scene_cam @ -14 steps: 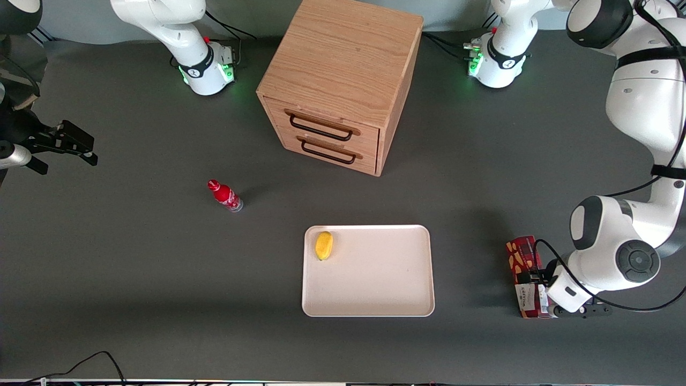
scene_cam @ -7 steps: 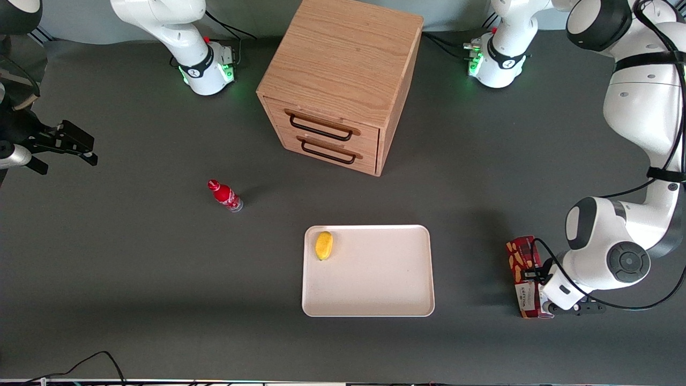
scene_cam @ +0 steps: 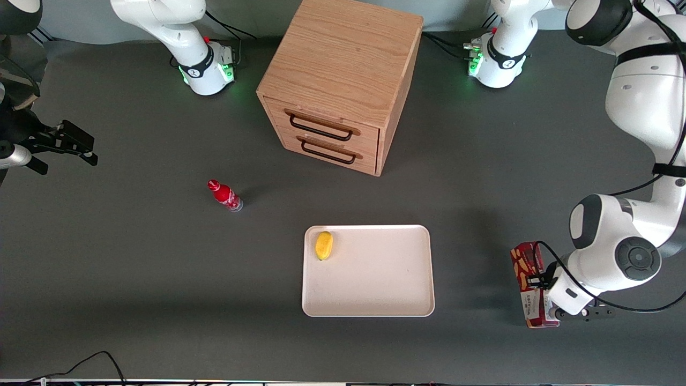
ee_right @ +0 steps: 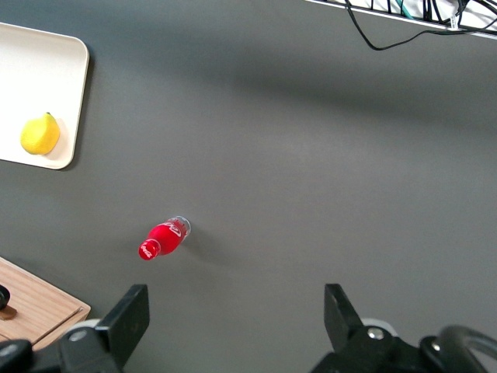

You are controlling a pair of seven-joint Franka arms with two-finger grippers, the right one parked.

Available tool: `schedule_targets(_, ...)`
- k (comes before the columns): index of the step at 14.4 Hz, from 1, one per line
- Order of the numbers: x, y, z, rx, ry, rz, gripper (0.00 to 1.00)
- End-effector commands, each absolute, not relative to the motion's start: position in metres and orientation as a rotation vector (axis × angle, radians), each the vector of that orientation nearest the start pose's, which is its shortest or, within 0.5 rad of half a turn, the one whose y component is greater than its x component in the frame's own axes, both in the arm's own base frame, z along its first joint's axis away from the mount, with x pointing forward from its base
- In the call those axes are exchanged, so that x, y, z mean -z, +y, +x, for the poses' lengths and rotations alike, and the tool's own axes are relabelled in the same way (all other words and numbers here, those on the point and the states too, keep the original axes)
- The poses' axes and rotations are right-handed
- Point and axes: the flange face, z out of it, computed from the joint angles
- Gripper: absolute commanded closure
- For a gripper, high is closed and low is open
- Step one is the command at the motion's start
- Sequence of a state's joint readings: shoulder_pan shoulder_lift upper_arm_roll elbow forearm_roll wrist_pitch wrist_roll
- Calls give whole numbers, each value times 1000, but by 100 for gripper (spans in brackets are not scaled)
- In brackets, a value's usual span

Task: Place red cookie box on tray
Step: 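Close the left gripper on the cookie box and lift it, then carry the held cookie box with the left gripper over the white tray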

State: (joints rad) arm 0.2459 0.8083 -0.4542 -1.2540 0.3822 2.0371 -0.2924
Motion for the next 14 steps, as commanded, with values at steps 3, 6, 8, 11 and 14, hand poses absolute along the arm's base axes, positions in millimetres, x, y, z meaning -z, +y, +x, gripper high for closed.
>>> schedule_targets(3, -457, -113, 710, 101, -98, -3099, 100)
schedule_targets(6, -524, -173, 675, 90, -199, -3128, 100)
schedule_targets(8, -539, -225, 659, 111, -246, -3137, 100)
schedule_targets(11, -522, -274, 660, 152, -272, -3183, 100)
schedule_targets(14, -465, -311, 673, 182, -213, -3214, 100)
